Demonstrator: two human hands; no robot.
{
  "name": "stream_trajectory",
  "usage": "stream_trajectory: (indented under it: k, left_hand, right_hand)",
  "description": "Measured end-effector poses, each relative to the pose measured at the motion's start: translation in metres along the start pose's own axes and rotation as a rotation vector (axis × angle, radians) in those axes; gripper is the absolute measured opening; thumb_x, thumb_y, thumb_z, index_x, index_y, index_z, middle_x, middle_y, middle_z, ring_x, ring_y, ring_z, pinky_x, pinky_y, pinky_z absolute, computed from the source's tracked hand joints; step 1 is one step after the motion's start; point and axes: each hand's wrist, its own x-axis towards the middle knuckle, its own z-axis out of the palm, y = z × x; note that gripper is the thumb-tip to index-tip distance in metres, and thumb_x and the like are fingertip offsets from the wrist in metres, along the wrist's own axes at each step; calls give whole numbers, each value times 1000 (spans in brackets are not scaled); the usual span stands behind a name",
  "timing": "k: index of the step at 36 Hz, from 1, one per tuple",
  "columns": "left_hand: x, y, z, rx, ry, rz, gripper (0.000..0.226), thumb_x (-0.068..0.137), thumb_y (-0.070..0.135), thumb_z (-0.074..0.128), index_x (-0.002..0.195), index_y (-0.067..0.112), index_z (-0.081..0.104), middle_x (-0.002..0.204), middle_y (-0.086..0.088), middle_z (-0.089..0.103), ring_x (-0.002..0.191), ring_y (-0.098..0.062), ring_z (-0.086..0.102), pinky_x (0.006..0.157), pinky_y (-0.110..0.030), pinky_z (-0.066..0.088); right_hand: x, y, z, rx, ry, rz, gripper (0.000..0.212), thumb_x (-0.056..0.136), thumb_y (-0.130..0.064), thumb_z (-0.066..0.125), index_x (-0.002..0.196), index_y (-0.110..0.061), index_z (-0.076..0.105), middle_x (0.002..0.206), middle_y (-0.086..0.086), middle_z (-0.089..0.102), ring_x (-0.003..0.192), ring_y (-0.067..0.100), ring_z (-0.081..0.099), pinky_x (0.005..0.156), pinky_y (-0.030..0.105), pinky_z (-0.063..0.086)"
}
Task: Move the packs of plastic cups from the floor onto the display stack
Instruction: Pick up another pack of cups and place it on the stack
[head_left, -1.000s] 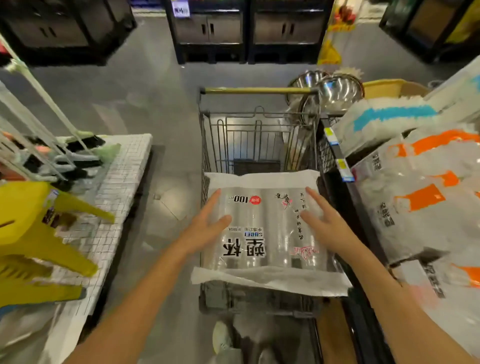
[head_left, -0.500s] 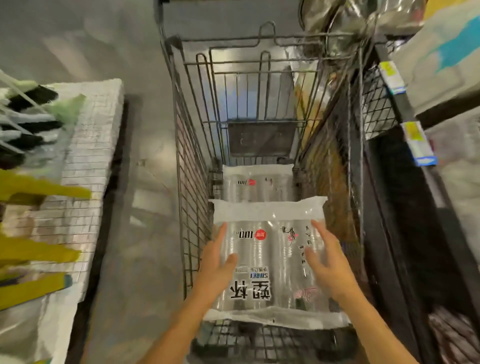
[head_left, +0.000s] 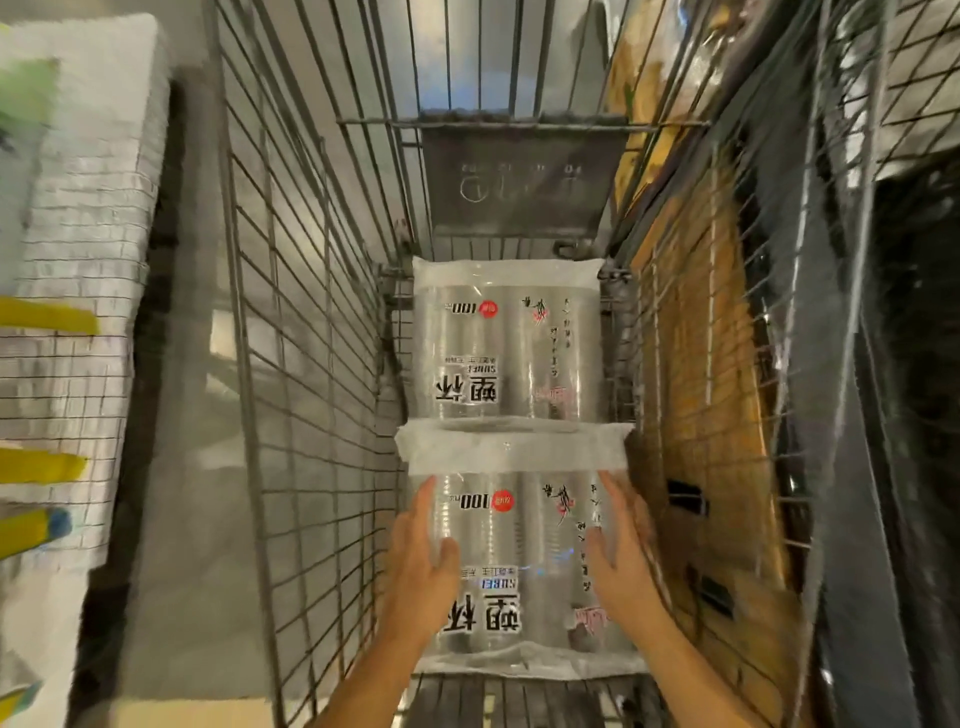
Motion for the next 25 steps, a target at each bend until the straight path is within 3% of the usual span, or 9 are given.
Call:
stream_trajectory:
  k: [2,3,6,9,12,15,19,21,25]
  left_hand:
    - [2,-9,6,20,8,-4,77,98,13,49,147,60,12,147,9,24,129,-11,36,102,-31,34]
    - [3,-14,8,36,15,0,77,98,13,49,147,60,11,147,9,25,129,-13,36,104,-34,34]
    - [8,-25,11,63,16,10,77,97,16,47,145,63,9,146,7,25,126,-15,39,105,-41,39]
    - [12,-30,12,80,11,23,78,97,18,48,144,64,6,150,6,23,129,-20,42,106,-48,43]
    - [12,-31,11,76,-15,41,77,99,21,47,145,63,3,151,8,19,129,-23,44,106,-50,44]
    - [10,-23,7,87,-14,25,78,99,22,48,144,65,1,153,11,15,132,-24,43,106,-54,44]
    - [4,4,-8,218,14,20,65,96,32,51,149,49,17,157,13,7,136,-19,37,107,-47,44]
    - [0,27,-24,272,5,86,57,94,39,49,147,41,30,156,9,16,135,-19,40,108,-45,44]
    - [-21,98,-69,415,-22,289,46,97,35,51,142,27,47,145,8,37,129,-12,43,108,-34,41]
  right_hand:
    - [-3,-1,9,91,-24,29,63,97,4,50,151,-18,25,159,4,22,138,-19,13,105,-3,11]
    - [-5,0,13,109,-12,25,62,97,5,50,150,-17,27,158,6,24,140,-11,16,108,0,14]
    - [-2,14,24,1,90,24,63,92,-19,49,149,-36,27,156,2,27,145,17,26,118,35,25]
    - [0,24,30,-50,104,34,65,89,-25,47,148,-38,24,154,2,30,144,23,28,116,48,30]
    - [0,21,29,-78,90,46,64,90,-32,44,149,-39,22,154,3,30,144,22,27,116,51,30]
    - [-3,13,20,-124,33,57,64,95,-34,45,153,-41,19,162,1,17,150,20,15,119,49,25]
    - [-9,-25,-4,-142,-27,90,59,98,-28,53,150,-42,28,164,-5,1,148,23,18,111,40,32]
    - [-7,-49,-21,-200,-65,69,49,99,-35,48,146,-37,34,161,-12,7,145,19,25,113,40,34]
    - [-3,-108,-63,-360,4,-152,41,93,-34,55,131,-19,57,138,0,53,123,23,54,103,38,44]
